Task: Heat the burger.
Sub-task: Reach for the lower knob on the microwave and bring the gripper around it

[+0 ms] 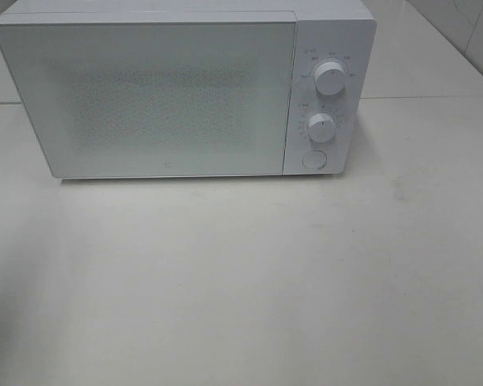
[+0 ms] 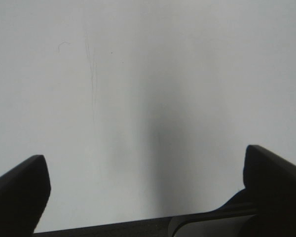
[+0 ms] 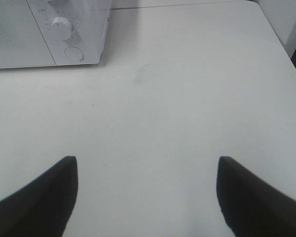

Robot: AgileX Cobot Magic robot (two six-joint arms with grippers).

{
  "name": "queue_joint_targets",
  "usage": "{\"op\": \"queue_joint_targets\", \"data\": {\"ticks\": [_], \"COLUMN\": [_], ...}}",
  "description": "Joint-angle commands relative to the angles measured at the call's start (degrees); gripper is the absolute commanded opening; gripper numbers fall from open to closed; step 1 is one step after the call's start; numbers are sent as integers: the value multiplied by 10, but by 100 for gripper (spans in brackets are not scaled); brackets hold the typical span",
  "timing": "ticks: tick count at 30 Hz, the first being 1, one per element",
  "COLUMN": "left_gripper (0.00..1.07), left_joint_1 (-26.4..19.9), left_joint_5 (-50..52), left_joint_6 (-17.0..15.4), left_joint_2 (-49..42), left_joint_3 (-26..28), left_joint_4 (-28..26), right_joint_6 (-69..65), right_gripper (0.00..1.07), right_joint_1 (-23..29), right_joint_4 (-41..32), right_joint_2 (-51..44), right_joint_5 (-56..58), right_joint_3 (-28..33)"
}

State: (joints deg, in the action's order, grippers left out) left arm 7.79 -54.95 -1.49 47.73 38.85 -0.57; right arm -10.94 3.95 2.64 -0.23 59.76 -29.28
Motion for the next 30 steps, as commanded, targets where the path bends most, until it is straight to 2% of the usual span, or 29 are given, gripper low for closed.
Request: {"op": "queue_joint_targets", "data": {"ticks": [1,2,7,8,10,12,17,27,29,30], "left_gripper": [101,101,101,101,101,101,101,101,101,101], "left_joint_1": [-1,-1,-1,-1,-1,-1,-1,-1,-1,-1], "left_joint_5": [-6,-6,-6,-3,-3,-2,-18,-47,-47,-46], "left_joint_6": [2,2,10,28,34,64,74,72,66,48], "left_joint_2": [-40,-75,-136,-166,-182,-239,-285,-374,-403,-421], "left_joint_3": [-18,-33,-62,-73,-79,-85,-86,-101,-101,-101], "left_joint_4": [-6,-6,-12,-15,-20,-44,-47,-44,-45,-47], "right_joint_6": [0,0,0,0,0,0,0,0,0,0], "right_gripper": [75,75,75,75,75,75,75,75,75,75], "right_joint_1": [-5,-5,-5,-5,-5,-5,-5,-5,-5,-5], "right_joint_4": [-1,-1,-1,-1,-1,-1,-1,-1,-1,-1], "right_joint_2": [-14,-14,-14,-14,-14,-14,-14,-14,-14,-14], "right_joint_5": [-2,-2,-2,-2,-2,-2,-2,-2,-2,-2], "right_joint_3": [1,1,1,1,1,1,1,1,1,1]}}
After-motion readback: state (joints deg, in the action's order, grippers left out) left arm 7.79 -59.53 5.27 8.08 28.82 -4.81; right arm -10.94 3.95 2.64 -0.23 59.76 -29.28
